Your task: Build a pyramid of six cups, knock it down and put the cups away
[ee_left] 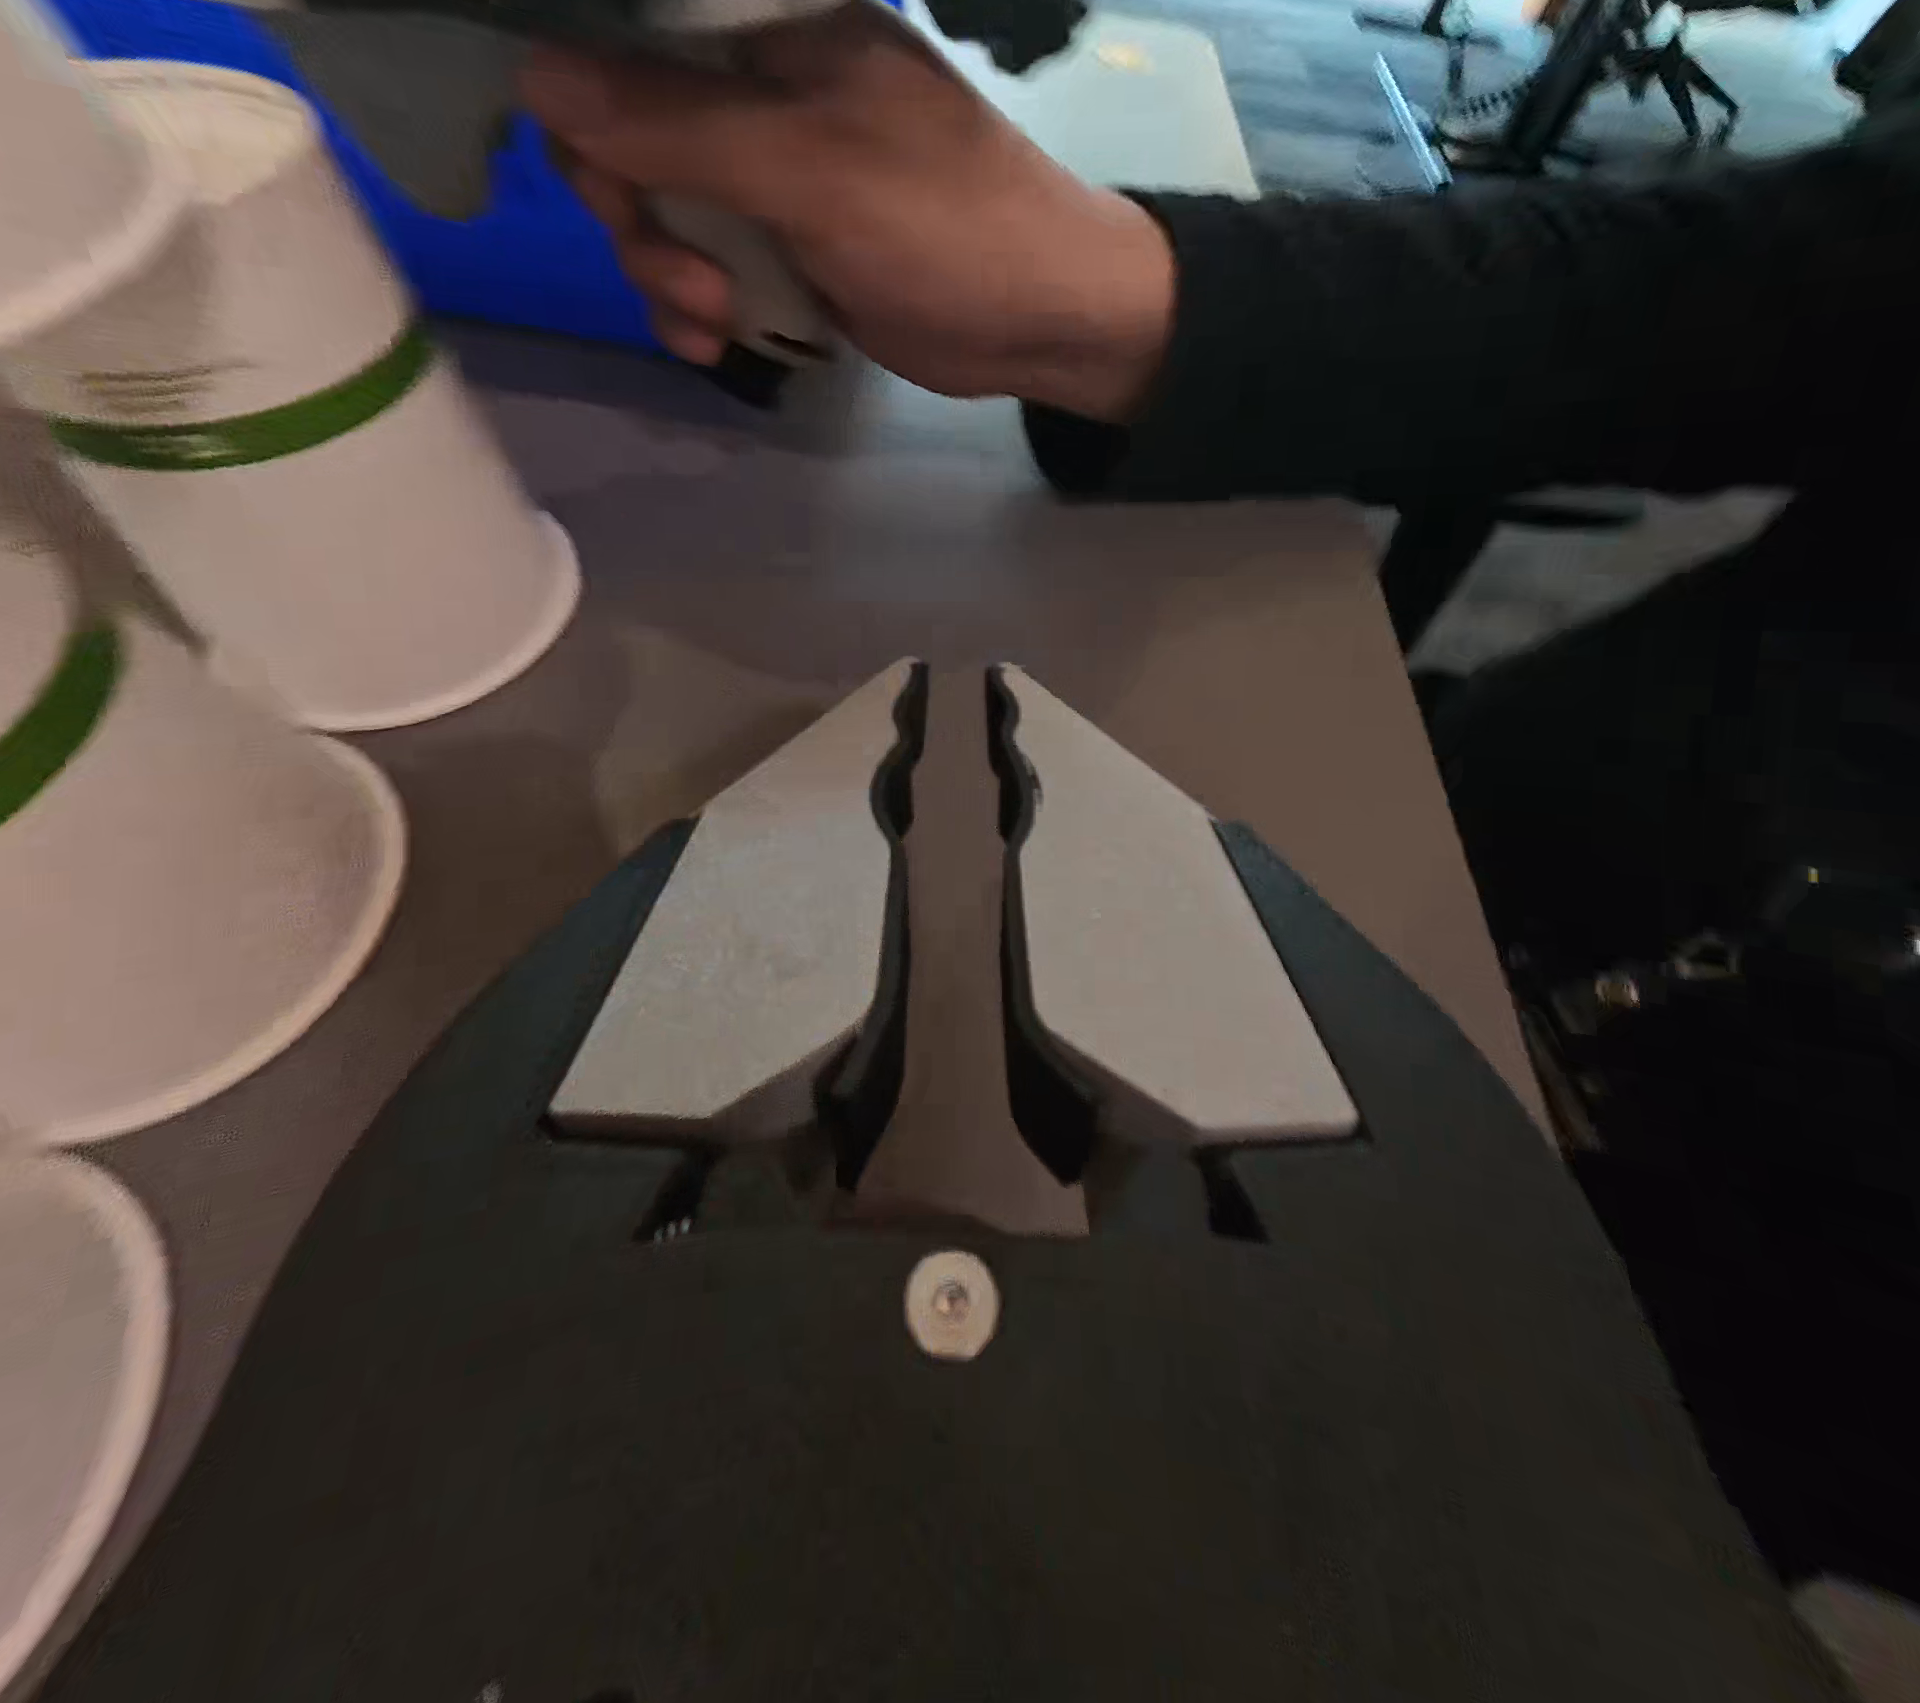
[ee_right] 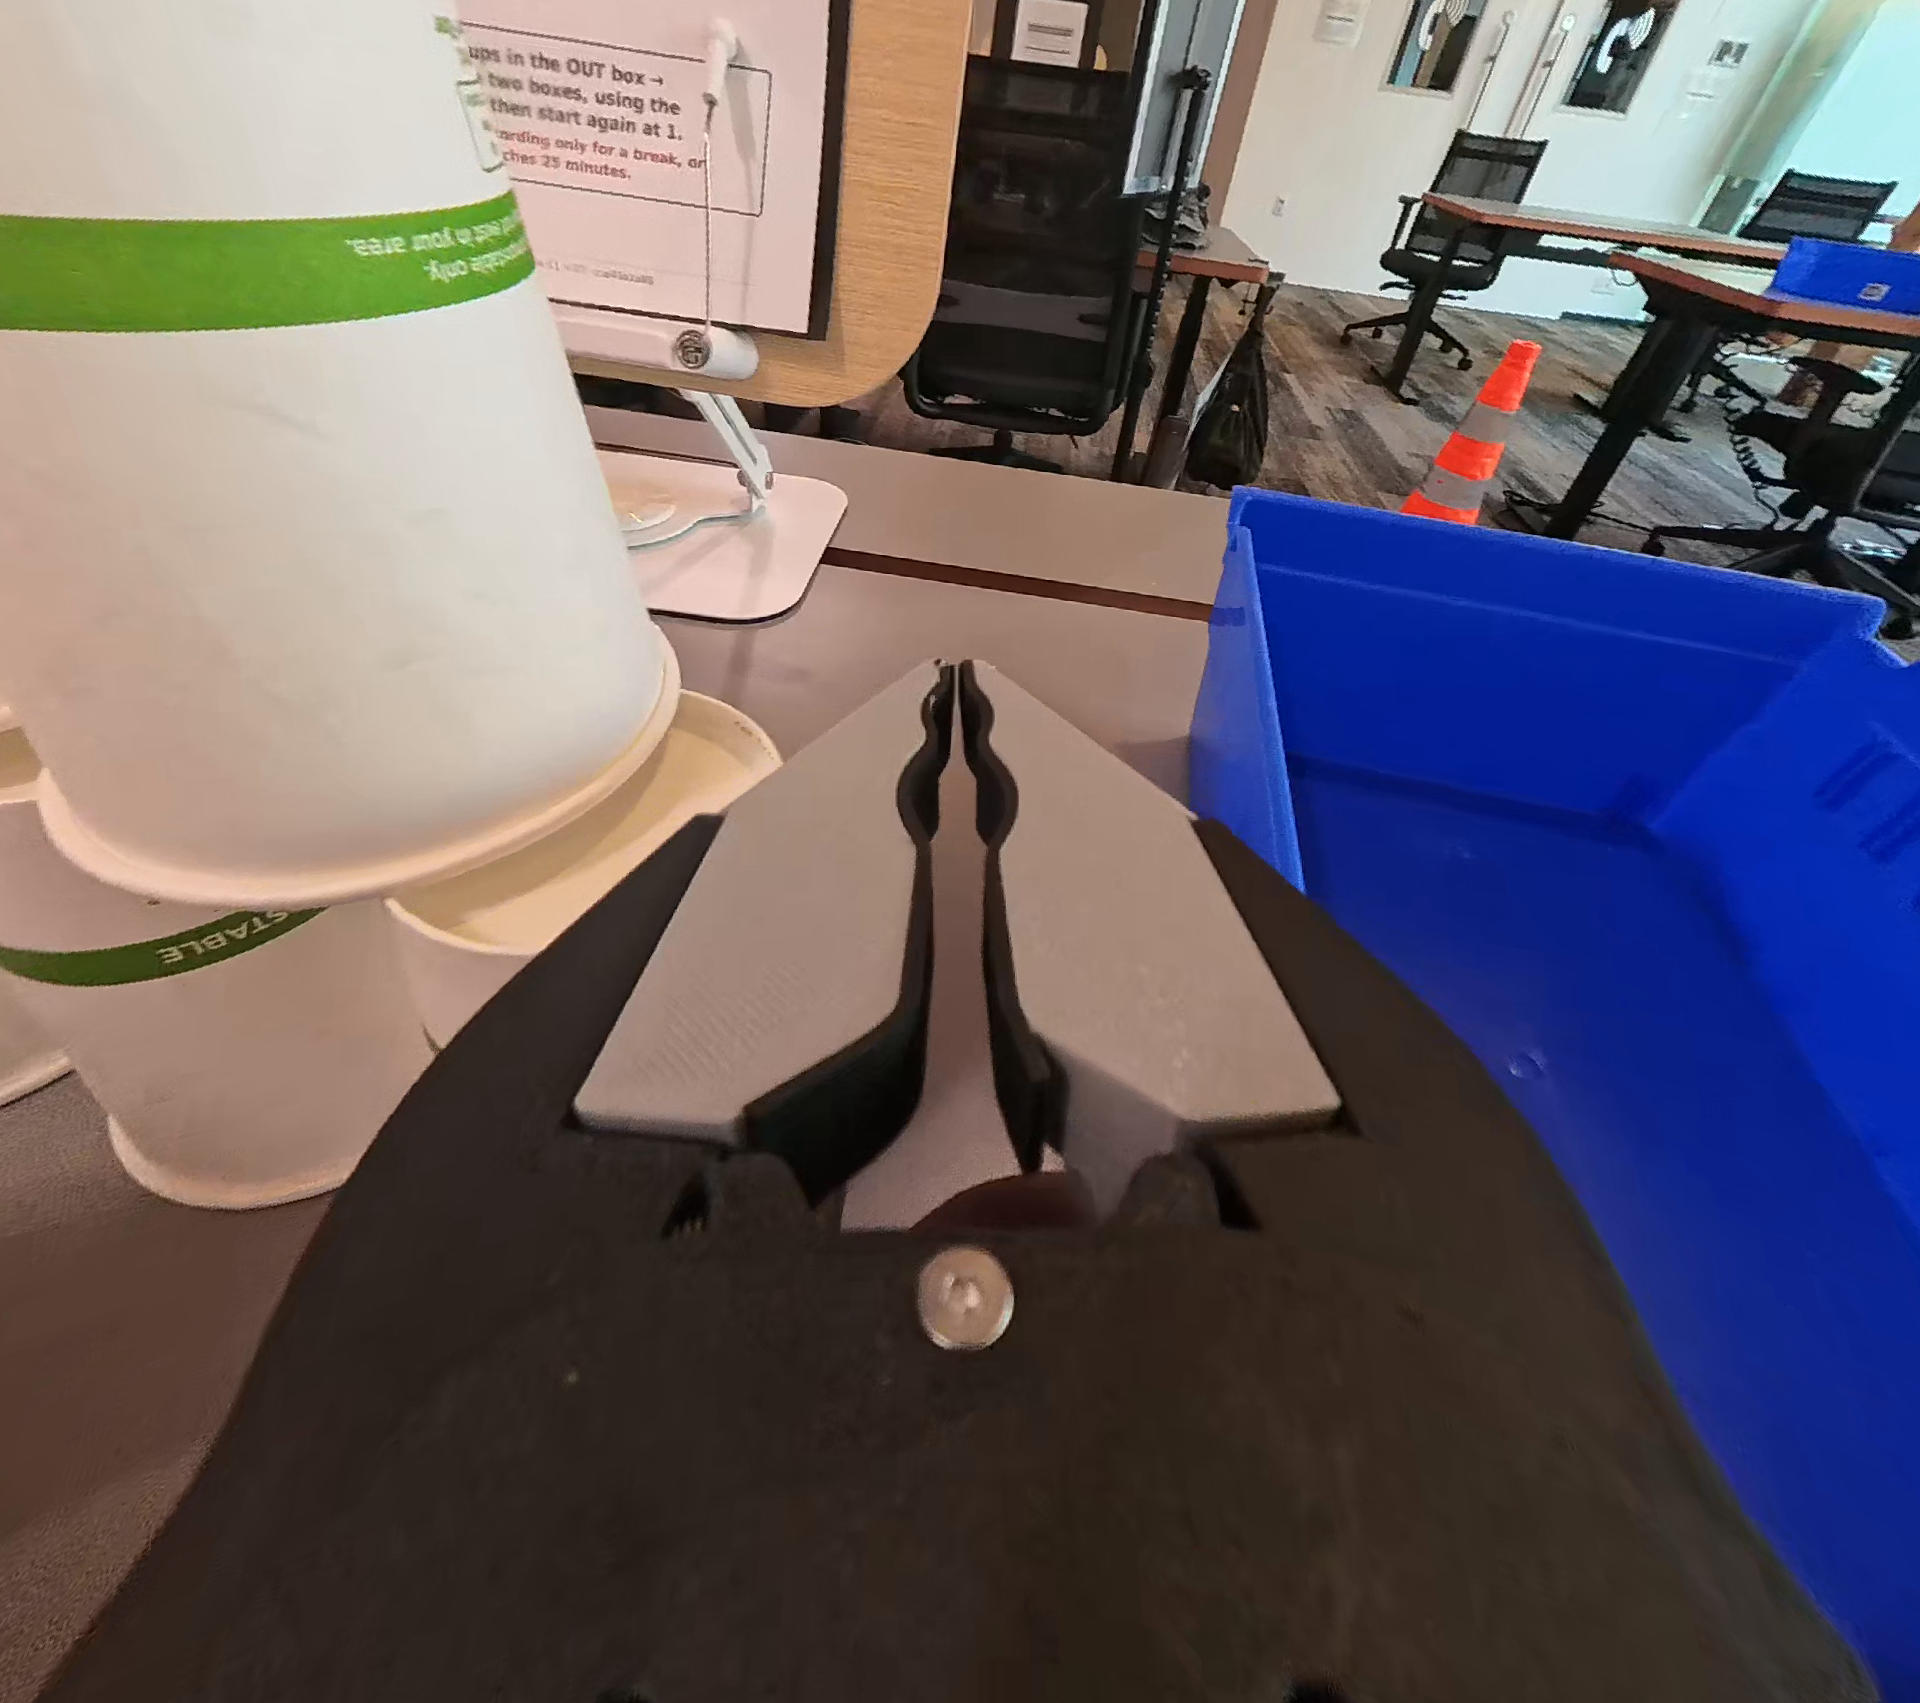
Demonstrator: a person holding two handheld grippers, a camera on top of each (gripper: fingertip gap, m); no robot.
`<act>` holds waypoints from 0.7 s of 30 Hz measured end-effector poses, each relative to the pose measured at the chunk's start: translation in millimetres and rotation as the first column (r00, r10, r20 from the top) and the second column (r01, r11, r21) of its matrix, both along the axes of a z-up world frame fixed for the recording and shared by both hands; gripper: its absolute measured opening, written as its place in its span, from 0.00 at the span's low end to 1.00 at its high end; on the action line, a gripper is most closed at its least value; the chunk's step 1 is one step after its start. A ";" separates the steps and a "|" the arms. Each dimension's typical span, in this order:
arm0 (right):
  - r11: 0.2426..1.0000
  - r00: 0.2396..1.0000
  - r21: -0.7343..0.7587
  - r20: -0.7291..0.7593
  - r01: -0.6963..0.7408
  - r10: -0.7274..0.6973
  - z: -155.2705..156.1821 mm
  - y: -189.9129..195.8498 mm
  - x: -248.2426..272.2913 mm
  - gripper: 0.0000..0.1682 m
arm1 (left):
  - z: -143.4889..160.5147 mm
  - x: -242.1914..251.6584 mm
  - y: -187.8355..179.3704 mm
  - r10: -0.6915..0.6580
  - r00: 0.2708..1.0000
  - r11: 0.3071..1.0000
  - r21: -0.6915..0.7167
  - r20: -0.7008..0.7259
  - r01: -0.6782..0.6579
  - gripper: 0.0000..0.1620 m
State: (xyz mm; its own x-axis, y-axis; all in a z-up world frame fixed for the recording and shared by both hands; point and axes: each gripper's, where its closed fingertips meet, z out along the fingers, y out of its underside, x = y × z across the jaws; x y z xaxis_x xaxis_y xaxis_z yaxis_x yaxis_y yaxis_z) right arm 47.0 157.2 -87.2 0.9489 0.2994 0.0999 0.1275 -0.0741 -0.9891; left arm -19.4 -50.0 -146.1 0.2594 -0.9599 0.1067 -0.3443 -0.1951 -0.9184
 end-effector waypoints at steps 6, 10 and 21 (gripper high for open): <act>0.999 1.000 -0.034 0.030 -0.008 0.009 -11.6 4.7 -3.2 0.04 | -38.5 16.8 -48.2 -0.226 0.950 0.972 0.010 -0.215 0.234 0.16; 0.999 0.998 -0.010 0.063 -0.031 0.032 -11.0 10.4 -3.3 0.00 | -46.7 15.7 -46.6 -0.224 0.943 0.975 -0.064 -0.246 0.215 0.16; 0.980 0.976 -0.043 0.082 -0.197 0.200 -21.6 25.6 -10.8 0.00 | -58.7 12.5 -46.5 -0.219 0.922 0.976 -0.071 -0.320 0.207 0.18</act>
State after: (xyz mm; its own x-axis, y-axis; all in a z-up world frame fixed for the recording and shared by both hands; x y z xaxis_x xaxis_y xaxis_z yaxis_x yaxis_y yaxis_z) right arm 36.1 182.8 -108.8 0.8588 0.4853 0.1644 0.2272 -0.0731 -0.9711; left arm -6.8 -96.5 -204.8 0.0753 -0.9934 0.0862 -0.6587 -0.1145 -0.7437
